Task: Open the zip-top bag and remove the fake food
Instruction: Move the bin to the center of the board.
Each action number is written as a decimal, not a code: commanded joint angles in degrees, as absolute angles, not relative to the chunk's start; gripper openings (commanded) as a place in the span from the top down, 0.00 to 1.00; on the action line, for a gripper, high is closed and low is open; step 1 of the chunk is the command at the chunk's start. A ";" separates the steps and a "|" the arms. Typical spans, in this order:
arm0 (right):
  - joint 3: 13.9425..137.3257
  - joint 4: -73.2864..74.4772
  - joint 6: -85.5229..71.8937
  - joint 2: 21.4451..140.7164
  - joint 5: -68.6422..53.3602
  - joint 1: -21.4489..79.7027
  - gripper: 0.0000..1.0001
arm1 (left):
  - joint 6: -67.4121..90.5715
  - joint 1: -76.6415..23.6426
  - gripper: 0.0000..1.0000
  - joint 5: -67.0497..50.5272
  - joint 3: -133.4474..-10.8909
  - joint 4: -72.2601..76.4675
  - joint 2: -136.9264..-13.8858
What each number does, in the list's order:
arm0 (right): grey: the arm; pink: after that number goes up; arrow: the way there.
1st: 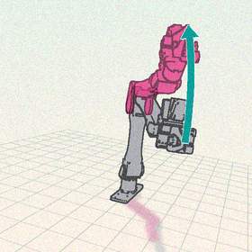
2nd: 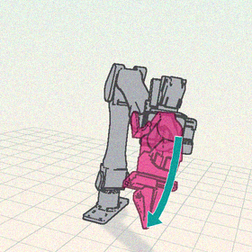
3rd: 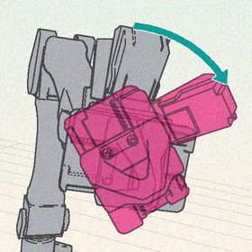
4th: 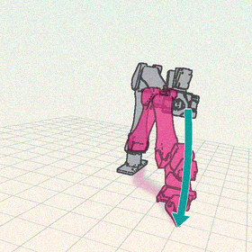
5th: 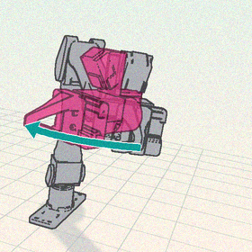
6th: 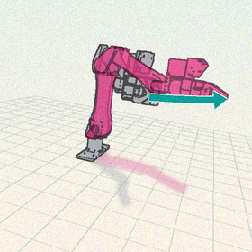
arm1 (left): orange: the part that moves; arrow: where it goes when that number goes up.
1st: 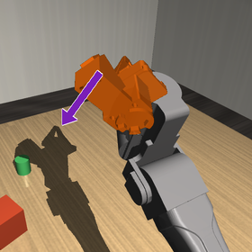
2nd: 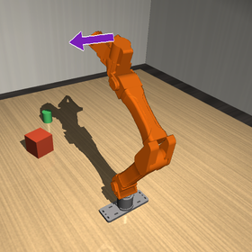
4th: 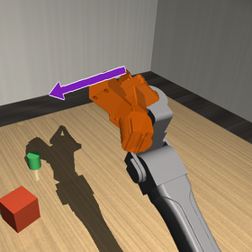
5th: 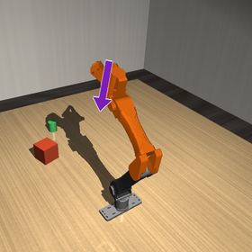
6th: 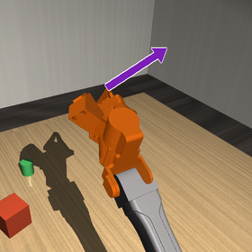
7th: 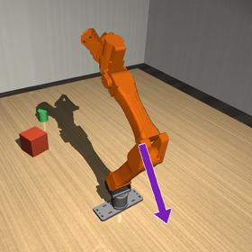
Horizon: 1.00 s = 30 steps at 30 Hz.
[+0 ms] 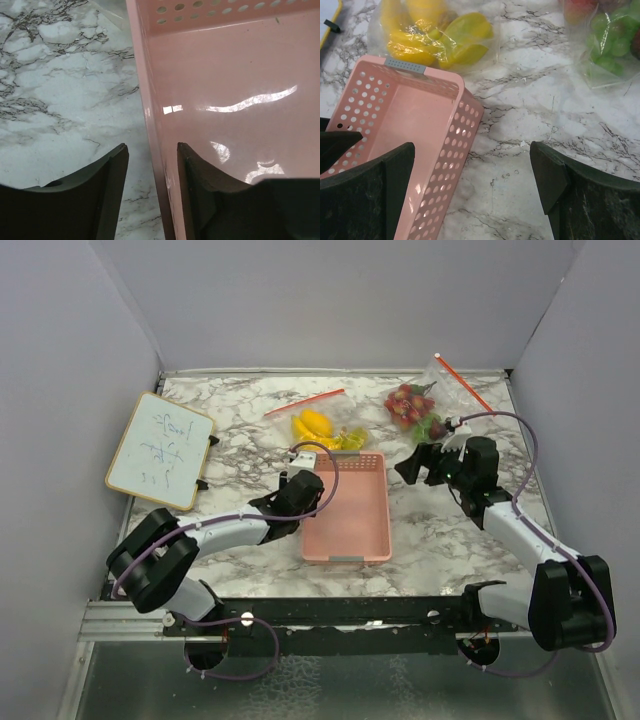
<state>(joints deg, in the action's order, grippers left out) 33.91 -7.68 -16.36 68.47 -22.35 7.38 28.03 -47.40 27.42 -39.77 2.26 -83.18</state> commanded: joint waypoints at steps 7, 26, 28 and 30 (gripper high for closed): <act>36.00 -5.97 -17.97 60.45 -23.93 7.11 0.01 | 27.32 -47.74 0.92 29.37 -41.19 0.22 -83.11; 38.53 -3.01 -20.65 53.92 -29.91 7.07 0.01 | 22.61 -36.58 0.99 29.17 -39.61 -1.73 -78.77; 39.07 -2.14 -20.42 53.58 -29.49 7.07 0.01 | 21.96 -34.57 0.99 28.69 -39.10 -1.32 -78.56; 39.54 -1.26 -20.12 53.56 -28.77 7.07 0.01 | 21.20 -32.09 0.99 29.01 -38.56 -0.99 -78.61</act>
<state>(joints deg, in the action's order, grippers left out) 36.56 -3.33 -19.79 54.78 -28.03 7.38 23.66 -35.83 28.91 -39.90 -1.89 -80.16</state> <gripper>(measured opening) 0.994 0.083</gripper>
